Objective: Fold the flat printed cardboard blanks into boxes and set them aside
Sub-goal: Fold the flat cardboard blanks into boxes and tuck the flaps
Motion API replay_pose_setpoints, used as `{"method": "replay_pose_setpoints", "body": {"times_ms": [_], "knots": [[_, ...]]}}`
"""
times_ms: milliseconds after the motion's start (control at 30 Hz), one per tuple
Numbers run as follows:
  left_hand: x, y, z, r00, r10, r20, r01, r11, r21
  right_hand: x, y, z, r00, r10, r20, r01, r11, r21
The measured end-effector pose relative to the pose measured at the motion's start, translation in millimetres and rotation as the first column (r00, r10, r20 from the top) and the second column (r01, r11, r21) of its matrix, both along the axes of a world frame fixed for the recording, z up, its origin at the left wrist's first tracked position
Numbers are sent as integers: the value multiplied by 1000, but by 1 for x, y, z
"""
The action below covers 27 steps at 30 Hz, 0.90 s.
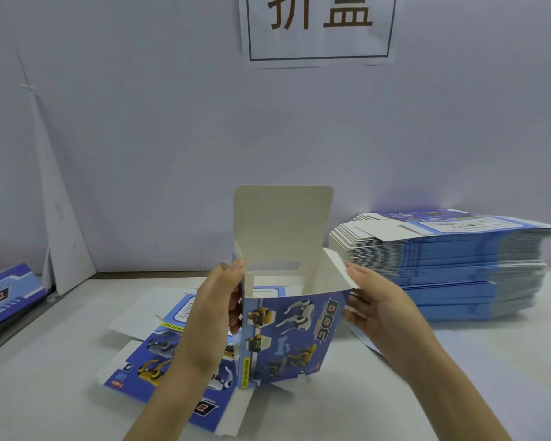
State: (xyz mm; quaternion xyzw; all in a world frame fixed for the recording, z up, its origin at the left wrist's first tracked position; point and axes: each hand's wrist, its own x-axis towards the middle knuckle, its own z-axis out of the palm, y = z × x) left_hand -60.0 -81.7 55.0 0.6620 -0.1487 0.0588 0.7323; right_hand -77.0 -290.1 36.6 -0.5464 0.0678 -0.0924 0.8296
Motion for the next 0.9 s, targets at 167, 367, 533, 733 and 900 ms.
{"method": "replay_pose_setpoints", "body": {"times_ms": [167,367,533,733,900], "knots": [[5,6,-2,998,37,-47,-37,999,-8,-1,12,-1,989,-50,141,79,976,-203],[6,11,0,991,-103,-87,112,988,106,-7,29,5,952,-65,298,205,860,-468],[11,17,-2,988,-87,-128,93,995,41,-8,34,3,961,45,272,48,944,-326],[7,14,0,985,-119,-127,114,992,-44,-2,35,-4,956,22,291,58,963,-264],[27,37,-11,899,-363,-246,266,898,-352,0,41,-8,953,54,298,31,961,-275]]}}
